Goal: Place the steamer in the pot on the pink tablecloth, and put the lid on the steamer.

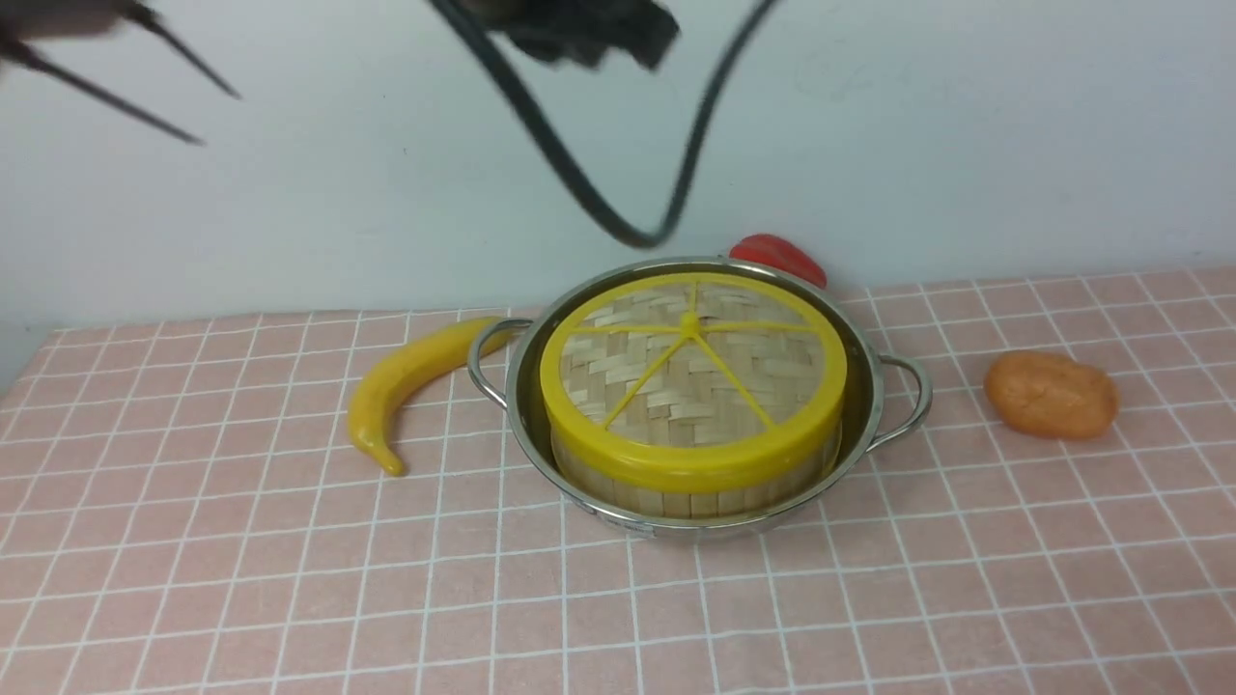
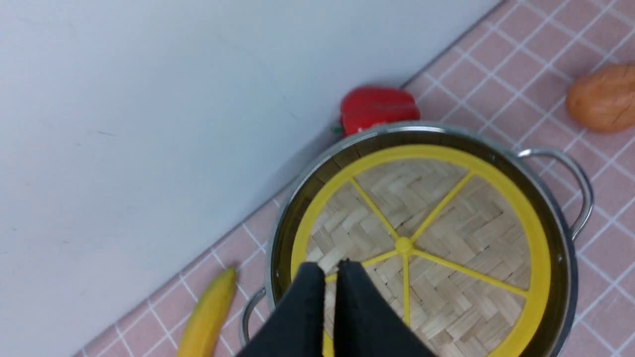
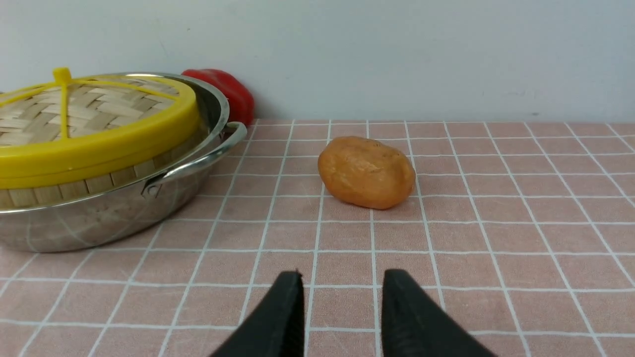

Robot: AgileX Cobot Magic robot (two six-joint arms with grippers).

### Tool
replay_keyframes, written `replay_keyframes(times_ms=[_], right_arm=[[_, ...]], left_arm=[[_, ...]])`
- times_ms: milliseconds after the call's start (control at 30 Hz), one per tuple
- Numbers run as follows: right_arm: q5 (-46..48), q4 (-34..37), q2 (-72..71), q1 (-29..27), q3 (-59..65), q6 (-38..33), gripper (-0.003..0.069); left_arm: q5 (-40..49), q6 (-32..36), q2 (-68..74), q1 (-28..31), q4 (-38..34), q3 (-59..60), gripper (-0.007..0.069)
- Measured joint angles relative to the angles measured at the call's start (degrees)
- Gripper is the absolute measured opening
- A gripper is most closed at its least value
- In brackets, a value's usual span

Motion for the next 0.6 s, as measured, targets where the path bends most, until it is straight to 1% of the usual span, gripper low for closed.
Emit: replay_keyframes(times_ms=[67,133,300,600], right_arm=[[0.00,0.00,0.00,0.00,0.00,0.00,0.0243],[0.00,0.00,0.00,0.00,0.00,0.00,0.0243],[0.00,0.00,0.00,0.00,0.00,0.00,0.0243],[0.00,0.00,0.00,0.00,0.00,0.00,0.0243]], left_arm=[[0.01,-0.83,-2.60,0.00,-0.07,0.00,-0.0019],[0.06,-1.29,-4.14,0.00,-0.07,0.00,-0.0023],[0.18,-1.60,-7.78,0.00,-0.01,0.00,-0.0022],[0.25,-1.71,-7.53,0.00,-0.08,0.15,-0.0008]])
